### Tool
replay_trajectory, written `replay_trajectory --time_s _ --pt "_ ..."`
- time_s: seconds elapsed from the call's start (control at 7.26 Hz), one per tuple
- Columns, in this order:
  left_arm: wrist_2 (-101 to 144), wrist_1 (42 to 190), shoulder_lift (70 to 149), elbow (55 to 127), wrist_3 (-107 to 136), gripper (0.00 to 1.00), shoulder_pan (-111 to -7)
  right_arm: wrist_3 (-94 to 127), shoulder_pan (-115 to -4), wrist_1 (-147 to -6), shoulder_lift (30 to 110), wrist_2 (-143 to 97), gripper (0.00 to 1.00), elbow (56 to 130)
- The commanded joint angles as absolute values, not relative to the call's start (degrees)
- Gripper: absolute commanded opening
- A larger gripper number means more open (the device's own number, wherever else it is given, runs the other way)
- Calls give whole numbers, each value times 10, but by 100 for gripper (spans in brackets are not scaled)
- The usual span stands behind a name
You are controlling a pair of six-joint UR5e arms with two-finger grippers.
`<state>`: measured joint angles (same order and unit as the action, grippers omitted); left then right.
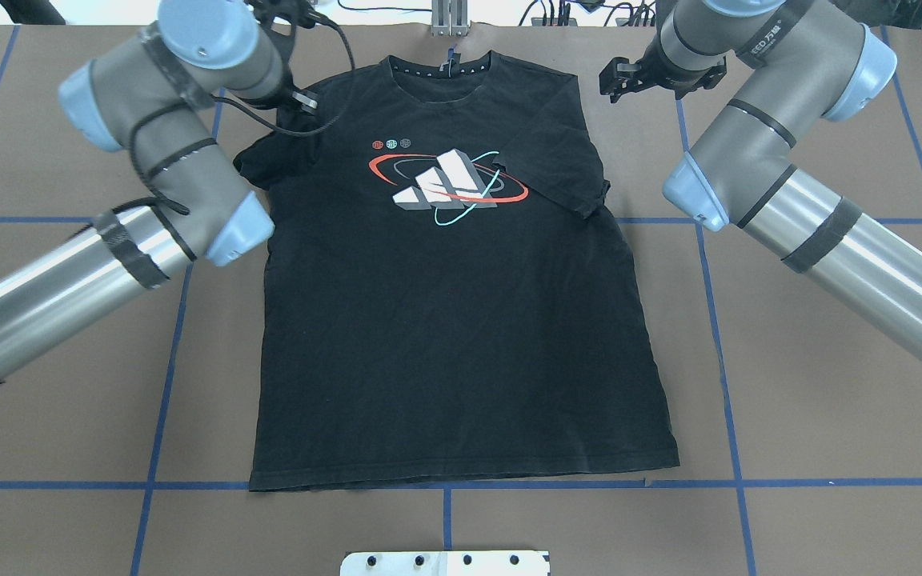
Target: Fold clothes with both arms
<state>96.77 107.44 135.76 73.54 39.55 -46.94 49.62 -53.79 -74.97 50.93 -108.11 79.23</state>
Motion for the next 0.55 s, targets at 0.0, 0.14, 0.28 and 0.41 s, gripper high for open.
replay_trajectory --time_s 0.0,0.14,0.28,0.41 --pt "902 1044 1432 653 542 0 -402 505 -535 -750 509 -1081 100 793" --pt "899 1044 1457 619 564 0 -399 505 -534 -750 509 -1081 100 793" --pt "899 1043 1478 596 565 0 -398 505 -533 -750 509 -1079 100 793" --pt "892 1044 1488 582 565 0 -399 514 -531 -750 509 -1079 100 793"
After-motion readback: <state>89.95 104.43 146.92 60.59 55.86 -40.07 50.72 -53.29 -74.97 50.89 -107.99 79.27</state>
